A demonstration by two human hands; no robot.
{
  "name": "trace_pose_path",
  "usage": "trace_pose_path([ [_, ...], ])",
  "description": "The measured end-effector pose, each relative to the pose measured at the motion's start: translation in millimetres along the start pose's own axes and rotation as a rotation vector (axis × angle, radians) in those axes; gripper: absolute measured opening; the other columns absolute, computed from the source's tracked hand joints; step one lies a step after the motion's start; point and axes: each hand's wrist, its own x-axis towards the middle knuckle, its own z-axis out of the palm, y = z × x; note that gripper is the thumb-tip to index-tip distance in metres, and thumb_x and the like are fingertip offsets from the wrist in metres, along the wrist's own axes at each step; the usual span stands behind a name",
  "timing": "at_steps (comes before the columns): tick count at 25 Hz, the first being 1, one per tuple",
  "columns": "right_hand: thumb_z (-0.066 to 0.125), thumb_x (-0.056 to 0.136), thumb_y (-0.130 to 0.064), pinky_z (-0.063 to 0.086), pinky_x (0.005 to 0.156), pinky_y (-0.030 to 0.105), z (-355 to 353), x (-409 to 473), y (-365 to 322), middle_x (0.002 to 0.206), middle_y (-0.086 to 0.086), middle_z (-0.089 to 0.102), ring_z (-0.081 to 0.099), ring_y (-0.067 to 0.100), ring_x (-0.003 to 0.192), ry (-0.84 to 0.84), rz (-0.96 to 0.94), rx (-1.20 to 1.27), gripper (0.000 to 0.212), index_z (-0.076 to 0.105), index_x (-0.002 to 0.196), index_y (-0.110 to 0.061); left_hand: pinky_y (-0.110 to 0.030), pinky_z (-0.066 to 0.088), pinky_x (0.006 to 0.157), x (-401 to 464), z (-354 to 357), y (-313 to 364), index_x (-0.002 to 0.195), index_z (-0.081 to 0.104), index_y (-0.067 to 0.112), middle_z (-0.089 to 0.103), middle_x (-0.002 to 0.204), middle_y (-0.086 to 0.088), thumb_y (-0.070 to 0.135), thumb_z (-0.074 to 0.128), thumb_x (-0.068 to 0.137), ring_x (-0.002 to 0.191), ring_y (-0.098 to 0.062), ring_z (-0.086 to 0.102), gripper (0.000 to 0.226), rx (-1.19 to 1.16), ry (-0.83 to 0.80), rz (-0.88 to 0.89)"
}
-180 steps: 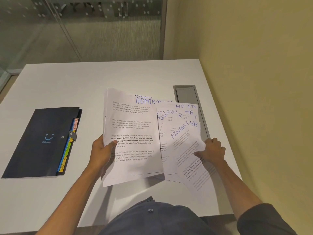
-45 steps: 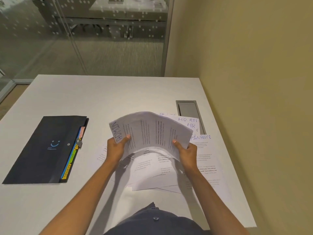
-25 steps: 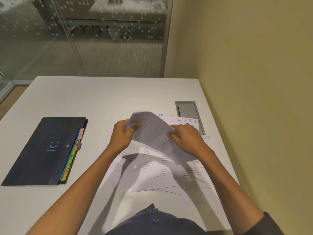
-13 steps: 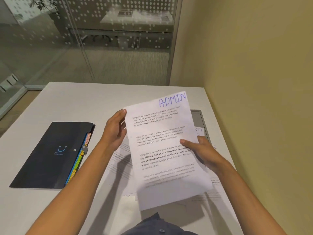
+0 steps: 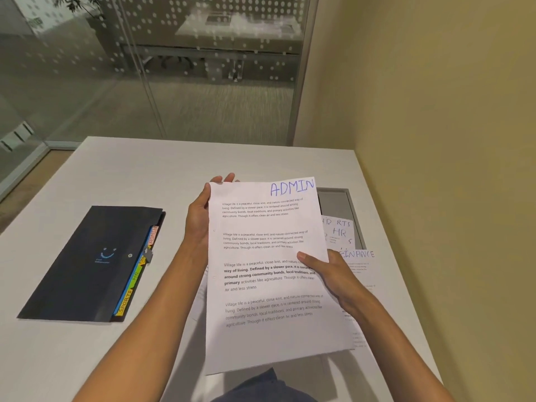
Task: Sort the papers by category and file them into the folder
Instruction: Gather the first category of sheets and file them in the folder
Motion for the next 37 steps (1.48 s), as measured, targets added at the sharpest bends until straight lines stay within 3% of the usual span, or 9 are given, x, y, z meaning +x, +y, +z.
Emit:
trace_pose_path([
  [6, 0.067, 0.092, -0.022, 0.051, 0.064, 0.010, 8, 5, 7, 0.102, -0.011, 0.075, 0.071, 0.000, 0.087, 0.185, -0.007, 0.007, 0.023, 0.066, 0.115, -0.019, -0.036, 0.058, 0.070, -29, -13, -3, 0.098, 0.073, 0.014, 0.073, 0.099, -0.010, 0.037, 0.037, 0.099, 0.086, -0.027, 0.070, 0.043, 0.272, -0.040, -0.201],
  [11, 0.062, 0.096, -0.019, 0.047, 0.057, 0.007, 23, 22, 18, 0.107, -0.007, 0.071, 0.066, -0.002, 0.085, 0.363, -0.033, -0.030, 0.029, 0.062, 0.124, -0.014, -0.038, 0.052, 0.086, -52, -60, -23, 0.114, 0.065, 0.016, 0.071, 0.113, -0.007, 0.006, 0.049, 0.094, 0.099, -0.026, 0.069, 0.027, 0.822, 0.016, -0.204],
  [14, 0.064, 0.095, -0.020, 0.049, 0.058, 0.007, 42, 29, 26, 0.107, -0.008, 0.073, 0.070, -0.001, 0.084, 0.333, -0.014, -0.002, 0.031, 0.063, 0.125, -0.016, -0.035, 0.052, 0.084, -56, -80, -16, 0.108, 0.065, 0.022, 0.072, 0.108, -0.001, 0.001, 0.048, 0.094, 0.096, -0.021, 0.070, 0.031, 0.832, 0.104, -0.175],
  [23, 0.065, 0.093, -0.017, 0.048, 0.058, 0.006, 117, 48, 58, 0.090, -0.013, 0.074, 0.069, -0.007, 0.074, 0.236, 0.039, -0.144, 0.009, 0.071, 0.100, -0.019, -0.027, 0.049, 0.087, -65, -150, 35, 0.112, 0.060, 0.027, 0.070, 0.106, 0.012, 0.015, 0.049, 0.098, 0.100, -0.009, 0.065, 0.021, 0.939, 0.212, -0.236],
  [26, 0.066, 0.093, -0.019, 0.047, 0.057, 0.007, 133, 54, 67, 0.086, -0.012, 0.075, 0.068, -0.005, 0.071, 0.278, 0.031, -0.184, 0.006, 0.071, 0.093, -0.022, -0.031, 0.050, 0.079, -58, -181, 62, 0.103, 0.061, 0.021, 0.068, 0.102, 0.003, 0.029, 0.055, 0.094, 0.089, -0.015, 0.065, 0.014, 1.044, 0.448, -0.052],
  [28, 0.066, 0.093, -0.021, 0.048, 0.059, 0.010, 140, 58, 71, 0.089, -0.009, 0.075, 0.069, -0.001, 0.074, 0.311, 0.025, -0.219, 0.006, 0.072, 0.095, -0.022, -0.035, 0.053, 0.073, -47, -208, 84, 0.101, 0.057, 0.023, 0.066, 0.103, 0.002, 0.037, 0.056, 0.091, 0.084, -0.019, 0.065, 0.018, 1.435, 0.561, 0.099],
  [30, 0.066, 0.092, -0.022, 0.048, 0.062, 0.017, 145, 62, 73, 0.088, -0.008, 0.074, 0.068, 0.006, 0.078, 0.339, 0.018, -0.243, 0.008, 0.072, 0.098, -0.021, -0.038, 0.049, 0.077, -35, -239, 102, 0.114, 0.053, 0.017, 0.060, 0.115, -0.001, 0.037, 0.059, 0.089, 0.098, -0.023, 0.060, 0.032, 1.908, 0.567, 0.117],
  [33, 0.067, 0.092, -0.023, 0.047, 0.062, 0.018, 152, 68, 75, 0.091, -0.006, 0.074, 0.067, 0.007, 0.079, 0.341, 0.014, -0.282, 0.013, 0.072, 0.103, -0.017, -0.051, 0.042, 0.100, -15, -281, 117, 0.136, 0.038, 0.009, 0.039, 0.144, -0.017, 0.050, 0.062, 0.083, 0.132, -0.035, 0.036, 0.071, 2.296, 0.560, -0.061],
  [37, 0.067, 0.092, -0.020, 0.048, 0.065, 0.015, 155, 76, 78, 0.093, -0.007, 0.074, 0.069, 0.006, 0.085, 0.317, 0.012, -0.302, 0.015, 0.072, 0.104, -0.014, -0.058, 0.023, 0.110, 0, -297, 120, 0.148, 0.014, 0.012, 0.010, 0.157, -0.020, 0.062, 0.061, 0.078, 0.144, -0.042, 0.004, 0.099, 2.272, 0.597, -0.323],
])
